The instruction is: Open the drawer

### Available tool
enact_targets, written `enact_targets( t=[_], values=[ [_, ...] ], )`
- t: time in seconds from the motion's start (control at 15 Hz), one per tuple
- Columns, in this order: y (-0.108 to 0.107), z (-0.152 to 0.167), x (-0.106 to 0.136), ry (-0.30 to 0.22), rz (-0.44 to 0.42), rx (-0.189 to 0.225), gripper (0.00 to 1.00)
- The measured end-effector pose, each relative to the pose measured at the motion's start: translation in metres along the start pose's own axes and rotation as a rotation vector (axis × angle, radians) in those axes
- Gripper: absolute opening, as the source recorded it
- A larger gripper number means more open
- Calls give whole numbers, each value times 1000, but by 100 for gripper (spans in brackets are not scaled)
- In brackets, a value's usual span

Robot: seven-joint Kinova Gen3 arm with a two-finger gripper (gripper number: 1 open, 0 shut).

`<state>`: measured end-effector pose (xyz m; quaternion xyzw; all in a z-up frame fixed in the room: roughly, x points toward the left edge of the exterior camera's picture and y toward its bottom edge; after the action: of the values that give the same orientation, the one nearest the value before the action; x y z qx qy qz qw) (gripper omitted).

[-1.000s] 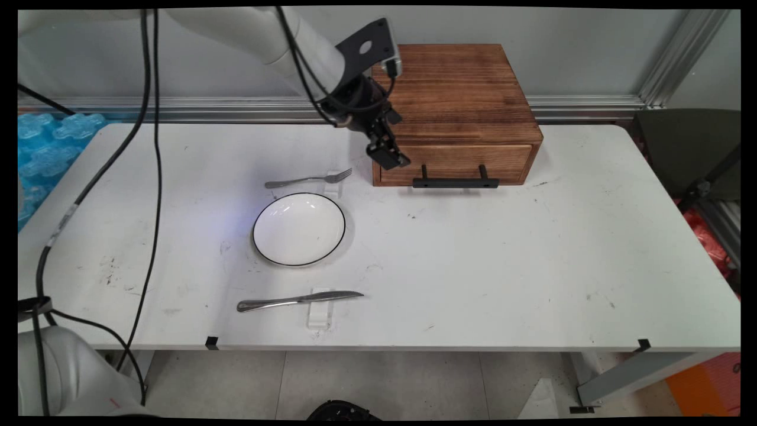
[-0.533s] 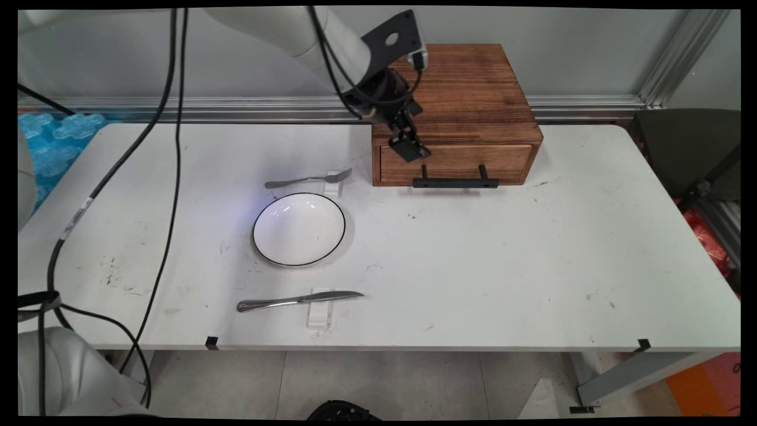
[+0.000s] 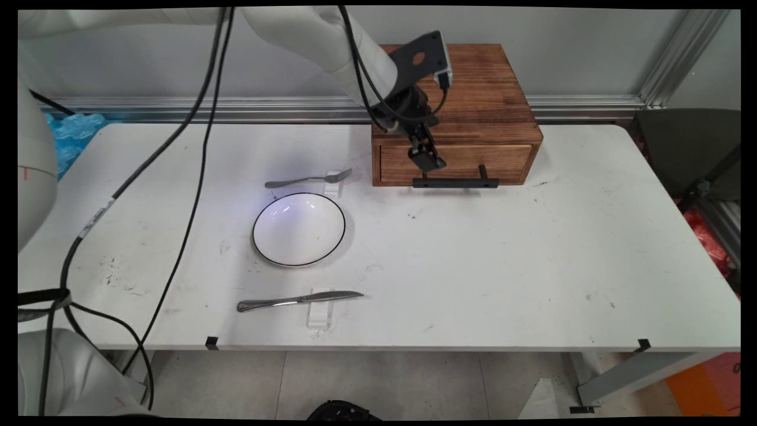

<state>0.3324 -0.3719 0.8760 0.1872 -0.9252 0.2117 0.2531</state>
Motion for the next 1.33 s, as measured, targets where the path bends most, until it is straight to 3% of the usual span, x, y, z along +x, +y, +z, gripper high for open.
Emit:
enact_targets(
  t=[1.33],
  values=[
    [24, 74, 1, -48, 15, -58, 100]
  ],
)
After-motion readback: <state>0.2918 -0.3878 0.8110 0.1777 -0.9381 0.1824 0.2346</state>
